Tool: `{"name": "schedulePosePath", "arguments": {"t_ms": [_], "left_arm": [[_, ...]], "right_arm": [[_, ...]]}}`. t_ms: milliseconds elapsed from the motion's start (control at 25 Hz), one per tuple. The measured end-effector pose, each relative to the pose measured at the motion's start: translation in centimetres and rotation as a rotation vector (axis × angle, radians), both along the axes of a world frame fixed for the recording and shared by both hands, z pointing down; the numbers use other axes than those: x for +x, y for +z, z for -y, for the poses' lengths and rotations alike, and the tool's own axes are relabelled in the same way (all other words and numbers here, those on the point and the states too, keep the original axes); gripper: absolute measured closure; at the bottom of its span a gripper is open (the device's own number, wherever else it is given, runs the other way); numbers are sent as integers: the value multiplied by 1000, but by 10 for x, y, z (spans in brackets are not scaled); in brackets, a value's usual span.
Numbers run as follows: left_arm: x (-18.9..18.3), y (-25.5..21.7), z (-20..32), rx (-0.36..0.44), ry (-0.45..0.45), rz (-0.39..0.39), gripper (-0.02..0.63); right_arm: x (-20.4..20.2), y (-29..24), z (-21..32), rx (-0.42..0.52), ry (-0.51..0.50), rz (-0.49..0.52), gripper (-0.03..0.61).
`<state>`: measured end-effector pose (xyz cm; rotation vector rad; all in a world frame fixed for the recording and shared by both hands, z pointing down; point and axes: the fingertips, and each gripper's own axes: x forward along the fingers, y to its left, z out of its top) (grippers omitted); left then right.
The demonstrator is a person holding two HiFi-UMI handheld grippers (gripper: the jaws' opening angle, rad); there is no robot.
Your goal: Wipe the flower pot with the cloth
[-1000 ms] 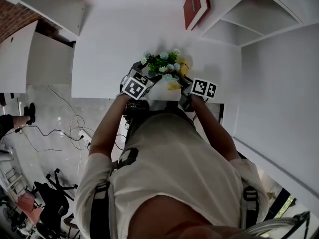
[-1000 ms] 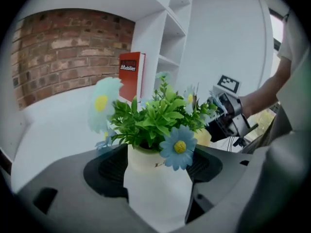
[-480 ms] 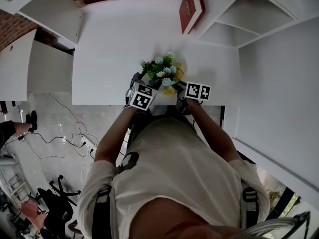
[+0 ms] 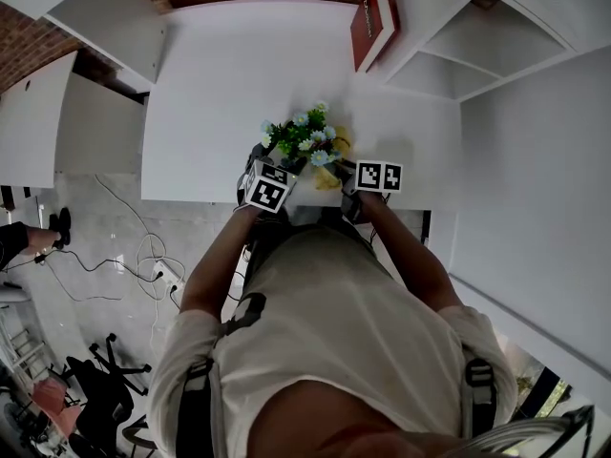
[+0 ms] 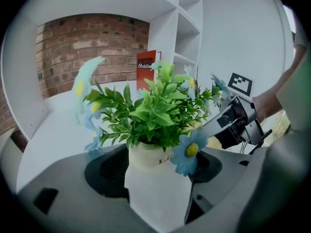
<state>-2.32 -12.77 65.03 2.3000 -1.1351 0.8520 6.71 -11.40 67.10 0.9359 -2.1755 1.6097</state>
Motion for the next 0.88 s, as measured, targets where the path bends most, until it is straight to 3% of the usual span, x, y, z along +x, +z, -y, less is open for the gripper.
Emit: {"name": "schedulePosePath", "arguments": {"t_ms": [200,320,480,640,760,880], "left_arm": [[-1,1,4,-3,13,2,270],[0,3,5,-2,16,11,269],[-4,4,5,1,9,22,269],[-24,-4,1,14,-41,13,269],[-49,-17,-7,18,-105,-6,269],[-71,-30,-19,10,-135,-31,270]], "right_arm": [[9,-39,26,75,67,100,459],[-2,-36,28,89,18,75,459],[-2,-4,10,37,-43,-30,457],[29,-5,12,67,-52,-124,443],[68,-32,37,156,-15,-216,442],[100,-62,61,319,-108,-432,440]]}}
